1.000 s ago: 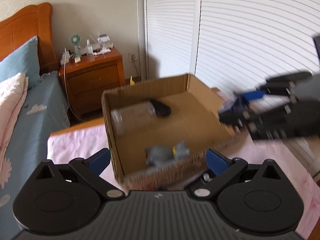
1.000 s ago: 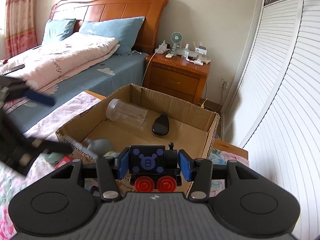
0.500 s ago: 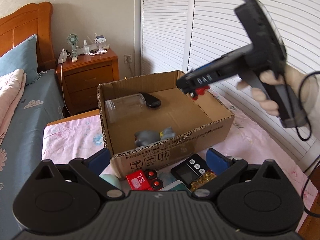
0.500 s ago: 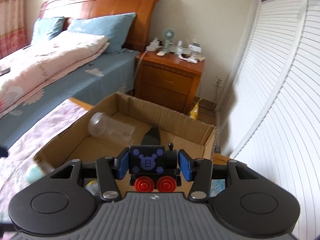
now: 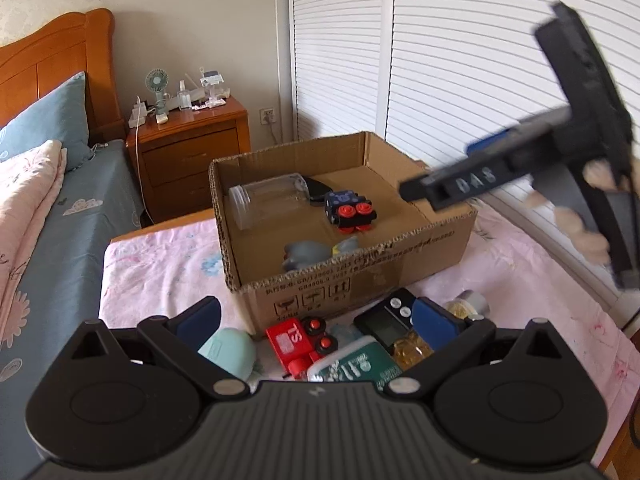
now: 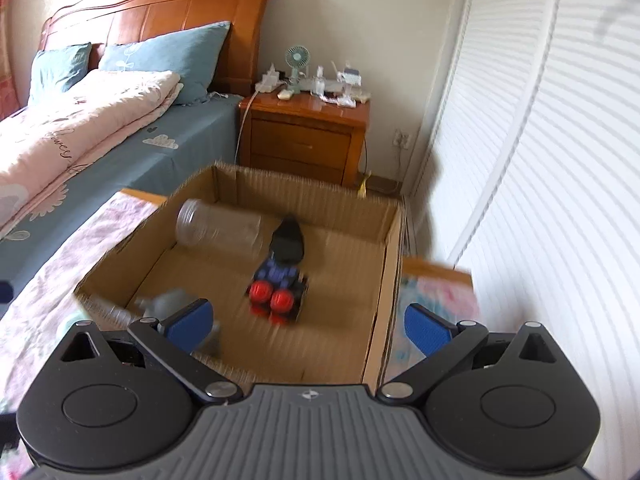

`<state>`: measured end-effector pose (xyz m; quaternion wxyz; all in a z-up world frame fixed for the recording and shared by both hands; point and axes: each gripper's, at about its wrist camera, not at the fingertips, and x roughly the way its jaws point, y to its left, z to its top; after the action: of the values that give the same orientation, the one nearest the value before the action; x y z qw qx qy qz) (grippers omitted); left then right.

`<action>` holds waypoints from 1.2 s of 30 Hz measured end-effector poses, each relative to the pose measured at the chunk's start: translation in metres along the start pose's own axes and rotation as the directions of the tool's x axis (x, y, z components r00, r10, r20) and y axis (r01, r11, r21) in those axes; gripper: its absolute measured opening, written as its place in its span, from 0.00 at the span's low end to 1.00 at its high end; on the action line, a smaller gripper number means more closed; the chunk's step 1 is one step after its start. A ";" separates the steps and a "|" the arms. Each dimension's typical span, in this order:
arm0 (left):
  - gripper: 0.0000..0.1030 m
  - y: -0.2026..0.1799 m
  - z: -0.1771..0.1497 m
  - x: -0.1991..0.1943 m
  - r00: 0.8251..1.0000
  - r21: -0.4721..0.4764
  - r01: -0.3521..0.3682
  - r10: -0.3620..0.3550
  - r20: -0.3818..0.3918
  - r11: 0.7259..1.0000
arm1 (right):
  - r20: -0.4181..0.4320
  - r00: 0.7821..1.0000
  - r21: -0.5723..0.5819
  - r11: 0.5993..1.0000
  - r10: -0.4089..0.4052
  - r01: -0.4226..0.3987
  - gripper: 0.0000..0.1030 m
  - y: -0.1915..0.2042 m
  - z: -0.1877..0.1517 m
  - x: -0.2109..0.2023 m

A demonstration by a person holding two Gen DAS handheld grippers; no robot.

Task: Organize rigid objects
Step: 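Carry the toy cat and toy train into the box and release both, then move both tools back toward the remaining items beside the box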

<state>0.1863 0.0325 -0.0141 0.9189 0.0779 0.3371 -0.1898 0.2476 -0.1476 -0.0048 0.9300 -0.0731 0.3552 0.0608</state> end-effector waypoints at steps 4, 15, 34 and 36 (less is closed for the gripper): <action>0.98 -0.002 -0.008 -0.003 1.000 -0.009 -0.009 0.008 -0.016 1.000 | -0.037 0.999 0.055 0.998 -0.014 0.016 1.00 0.004 -0.029 -0.010; 0.98 -0.013 -0.037 0.002 0.997 -0.050 0.002 -0.006 -0.074 0.999 | -0.047 0.999 0.201 0.980 0.009 0.001 1.00 0.009 -0.104 -0.034; 0.98 -0.037 -0.056 0.046 0.982 -0.013 0.007 -0.010 -0.187 1.000 | -0.039 0.999 0.201 0.980 -0.003 0.011 1.00 0.004 -0.116 -0.041; 0.98 -0.032 -0.059 0.044 0.981 -0.018 0.013 -0.016 -0.195 1.000 | -0.040 0.999 0.197 0.980 0.002 0.006 1.00 0.006 -0.115 -0.039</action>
<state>0.1696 0.0062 -0.0881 0.8805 0.0860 0.4278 -0.1850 0.1426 -0.1650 -0.0643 0.9254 0.0176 0.3779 0.0231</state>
